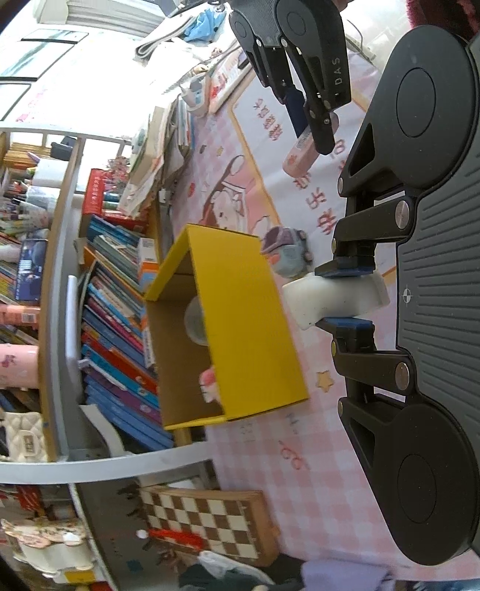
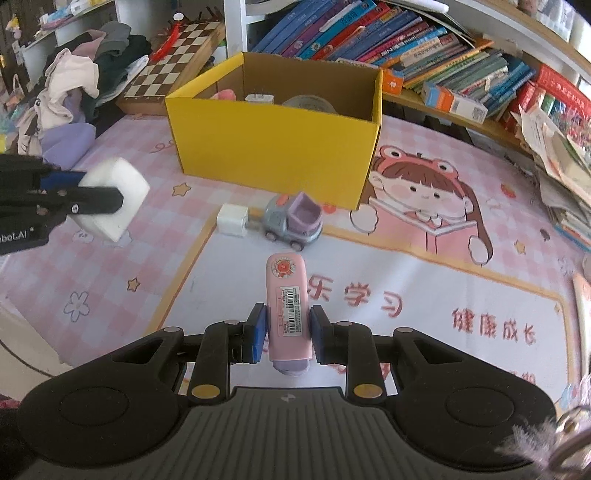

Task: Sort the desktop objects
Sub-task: 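Carry the eraser and the white block up toward the yellow box with both tools, then open both tools over the box to drop the eraser and white block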

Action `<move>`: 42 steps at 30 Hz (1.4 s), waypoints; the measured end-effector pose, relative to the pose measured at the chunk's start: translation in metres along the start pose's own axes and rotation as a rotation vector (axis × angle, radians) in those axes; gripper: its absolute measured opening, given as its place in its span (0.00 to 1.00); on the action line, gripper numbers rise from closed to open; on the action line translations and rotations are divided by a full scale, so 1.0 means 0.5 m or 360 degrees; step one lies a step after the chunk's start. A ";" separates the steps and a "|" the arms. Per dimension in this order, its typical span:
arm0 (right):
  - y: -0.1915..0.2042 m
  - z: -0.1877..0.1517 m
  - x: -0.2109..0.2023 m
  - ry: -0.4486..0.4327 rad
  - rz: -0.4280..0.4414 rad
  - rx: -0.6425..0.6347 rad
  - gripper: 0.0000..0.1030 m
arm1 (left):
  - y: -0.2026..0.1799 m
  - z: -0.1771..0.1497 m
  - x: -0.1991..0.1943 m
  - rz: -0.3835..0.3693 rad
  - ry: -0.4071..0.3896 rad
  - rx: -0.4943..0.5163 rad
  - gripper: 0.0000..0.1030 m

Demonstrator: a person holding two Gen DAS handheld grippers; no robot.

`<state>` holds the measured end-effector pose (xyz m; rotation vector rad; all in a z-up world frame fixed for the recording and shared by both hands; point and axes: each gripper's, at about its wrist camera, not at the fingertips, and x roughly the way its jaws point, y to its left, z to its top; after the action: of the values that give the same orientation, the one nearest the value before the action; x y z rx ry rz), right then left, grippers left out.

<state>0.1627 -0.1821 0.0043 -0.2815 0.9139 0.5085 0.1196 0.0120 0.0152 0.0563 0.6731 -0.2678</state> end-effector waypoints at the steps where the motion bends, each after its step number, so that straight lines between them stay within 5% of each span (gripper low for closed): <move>1: -0.001 0.006 0.000 -0.0002 -0.0002 -0.0013 0.23 | 0.002 0.006 0.000 -0.0001 -0.0011 0.0008 0.19; 25: -0.067 0.256 0.010 -0.0253 0.0035 -0.0242 0.23 | 0.019 0.182 0.070 0.0065 -0.0268 0.0089 0.19; 36: -0.097 0.406 0.057 -0.0392 0.0031 -0.0356 0.23 | 0.050 0.250 0.162 0.0162 -0.0272 0.0025 0.19; 42: -0.101 0.447 0.129 -0.0346 0.0071 -0.0404 0.23 | 0.063 0.265 0.221 0.0202 -0.0193 0.0020 0.19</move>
<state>0.3738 -0.1072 0.0840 -0.4275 0.6454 0.6839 0.2912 -0.0009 0.0489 0.0936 0.5450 -0.1516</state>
